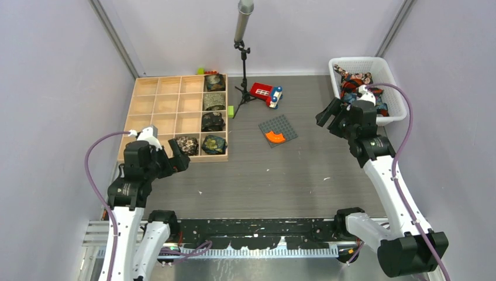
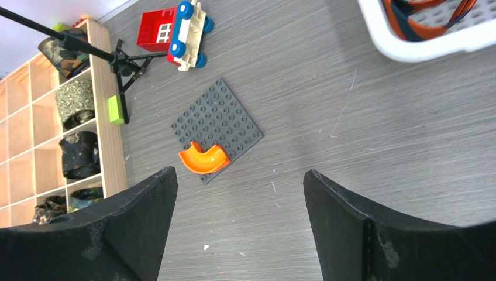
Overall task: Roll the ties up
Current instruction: Pick up the tie from the bin.
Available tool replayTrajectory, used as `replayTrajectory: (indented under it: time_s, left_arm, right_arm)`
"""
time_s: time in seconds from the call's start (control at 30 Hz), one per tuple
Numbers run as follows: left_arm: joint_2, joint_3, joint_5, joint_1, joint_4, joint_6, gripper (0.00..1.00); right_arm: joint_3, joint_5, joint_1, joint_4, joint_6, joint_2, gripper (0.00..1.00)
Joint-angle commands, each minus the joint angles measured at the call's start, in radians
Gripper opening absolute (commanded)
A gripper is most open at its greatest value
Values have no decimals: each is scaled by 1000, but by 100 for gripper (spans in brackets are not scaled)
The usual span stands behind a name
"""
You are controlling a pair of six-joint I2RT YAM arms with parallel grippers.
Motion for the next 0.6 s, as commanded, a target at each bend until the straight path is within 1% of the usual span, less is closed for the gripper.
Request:
replayTrajectory:
  time_s: [0.0, 0.07, 0.37, 0.5, 0.57]
  left_arm:
    - [-43, 52, -32, -56, 67, 48, 100]
    - [-63, 43, -64, -79, 55, 25, 100]
    - [-53, 44, -59, -81, 30, -2, 100]
    - [-48, 35, -13, -82, 35, -7, 100]
    - [-44, 32, -12, -81, 36, -7, 100]
  right_arm:
    - [-66, -44, 1, 42, 74, -58, 84]
    - [-88, -68, 2, 49, 83, -77, 84]
    - [-66, -82, 2, 29, 96, -82, 84]
    - [-16, -72, 1, 45, 72, -49, 84]
    - [61, -26, 0, 31, 52, 2, 84]
